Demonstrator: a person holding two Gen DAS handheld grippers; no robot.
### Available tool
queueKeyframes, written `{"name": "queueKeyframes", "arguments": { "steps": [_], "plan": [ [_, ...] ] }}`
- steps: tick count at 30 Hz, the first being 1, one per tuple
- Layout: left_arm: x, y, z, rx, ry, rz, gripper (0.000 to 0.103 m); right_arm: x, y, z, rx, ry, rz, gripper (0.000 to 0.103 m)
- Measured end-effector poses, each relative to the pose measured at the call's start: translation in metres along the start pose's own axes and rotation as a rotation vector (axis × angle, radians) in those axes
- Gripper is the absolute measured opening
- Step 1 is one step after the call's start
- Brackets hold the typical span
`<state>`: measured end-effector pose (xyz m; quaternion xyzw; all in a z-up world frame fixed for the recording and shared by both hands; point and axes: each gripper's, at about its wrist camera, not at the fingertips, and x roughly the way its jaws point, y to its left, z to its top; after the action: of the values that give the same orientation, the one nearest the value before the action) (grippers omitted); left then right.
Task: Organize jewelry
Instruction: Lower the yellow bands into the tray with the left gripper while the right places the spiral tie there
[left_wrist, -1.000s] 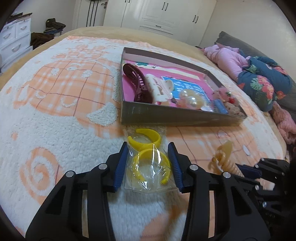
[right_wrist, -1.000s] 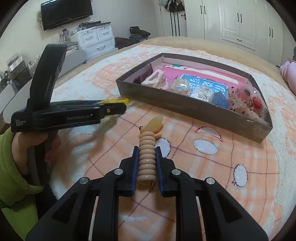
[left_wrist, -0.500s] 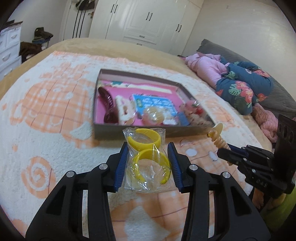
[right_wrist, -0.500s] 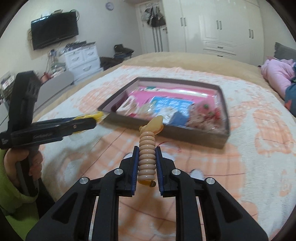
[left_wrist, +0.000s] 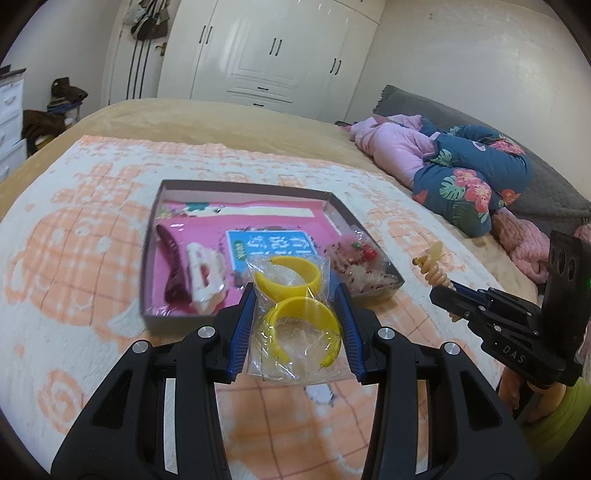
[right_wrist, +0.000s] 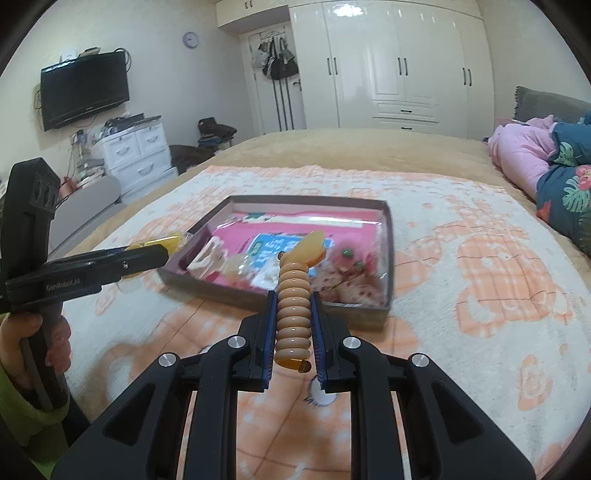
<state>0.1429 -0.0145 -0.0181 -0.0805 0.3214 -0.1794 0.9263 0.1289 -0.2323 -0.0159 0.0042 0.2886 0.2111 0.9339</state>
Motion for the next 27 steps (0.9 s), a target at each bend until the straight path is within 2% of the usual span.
{"name": "queueKeyframes", "arguments": {
  "steps": [14,27],
  "plan": [
    [0.036,-0.015,0.025,0.029,0.0,-0.024,0.034,0.01,-0.031,0.027,0.029,-0.049,-0.069,0.017],
    [0.064,0.011,0.039,-0.012,0.007,0.008,0.034,0.044,-0.035,0.049,0.012,-0.04,-0.083,0.017]
  ]
}}
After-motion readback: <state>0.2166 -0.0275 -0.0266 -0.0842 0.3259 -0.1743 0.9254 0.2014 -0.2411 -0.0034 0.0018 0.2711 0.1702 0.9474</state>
